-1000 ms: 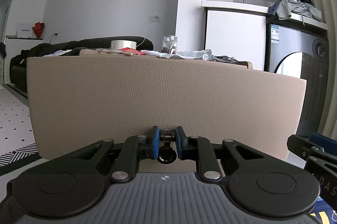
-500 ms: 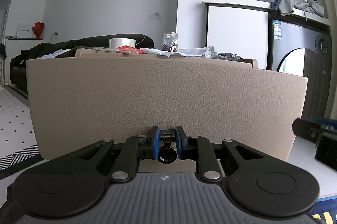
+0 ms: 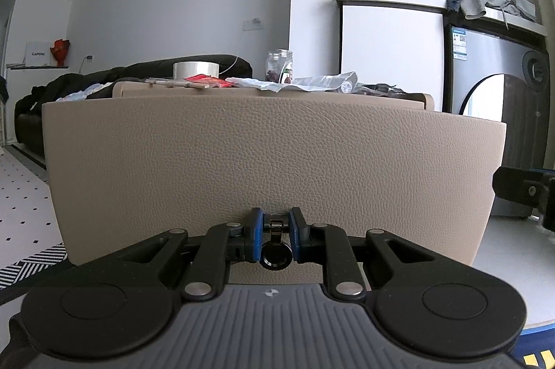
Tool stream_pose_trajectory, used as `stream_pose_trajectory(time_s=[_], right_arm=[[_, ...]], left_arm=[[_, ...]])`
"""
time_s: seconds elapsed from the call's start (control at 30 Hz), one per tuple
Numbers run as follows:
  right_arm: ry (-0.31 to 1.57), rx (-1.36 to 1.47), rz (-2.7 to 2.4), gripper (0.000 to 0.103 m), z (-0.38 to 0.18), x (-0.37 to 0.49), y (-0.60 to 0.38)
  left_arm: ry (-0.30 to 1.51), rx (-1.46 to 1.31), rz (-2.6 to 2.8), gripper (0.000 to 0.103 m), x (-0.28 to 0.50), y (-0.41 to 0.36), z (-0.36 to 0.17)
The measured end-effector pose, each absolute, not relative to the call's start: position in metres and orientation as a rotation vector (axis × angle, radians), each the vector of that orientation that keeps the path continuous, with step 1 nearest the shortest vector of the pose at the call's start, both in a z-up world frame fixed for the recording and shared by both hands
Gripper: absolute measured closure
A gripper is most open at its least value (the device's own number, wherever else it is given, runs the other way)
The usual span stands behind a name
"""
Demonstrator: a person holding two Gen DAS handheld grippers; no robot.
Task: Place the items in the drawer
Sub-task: 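Hold the left gripper against the closed drawer front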
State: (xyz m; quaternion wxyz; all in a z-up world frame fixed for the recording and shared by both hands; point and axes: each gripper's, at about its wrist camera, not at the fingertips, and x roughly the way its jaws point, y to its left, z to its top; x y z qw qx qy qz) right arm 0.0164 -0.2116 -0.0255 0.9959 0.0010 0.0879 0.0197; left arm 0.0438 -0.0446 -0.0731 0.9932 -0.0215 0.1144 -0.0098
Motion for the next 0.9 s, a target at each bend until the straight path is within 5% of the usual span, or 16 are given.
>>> stream_pose_trajectory(time_s=[0.9], right_arm=[[0.19,0.022,0.034,0.06,-0.027,0.021,-0.208]], left_arm=[[0.26,-0.023,-0.013,0.084,0.102,-0.047,-0.068]])
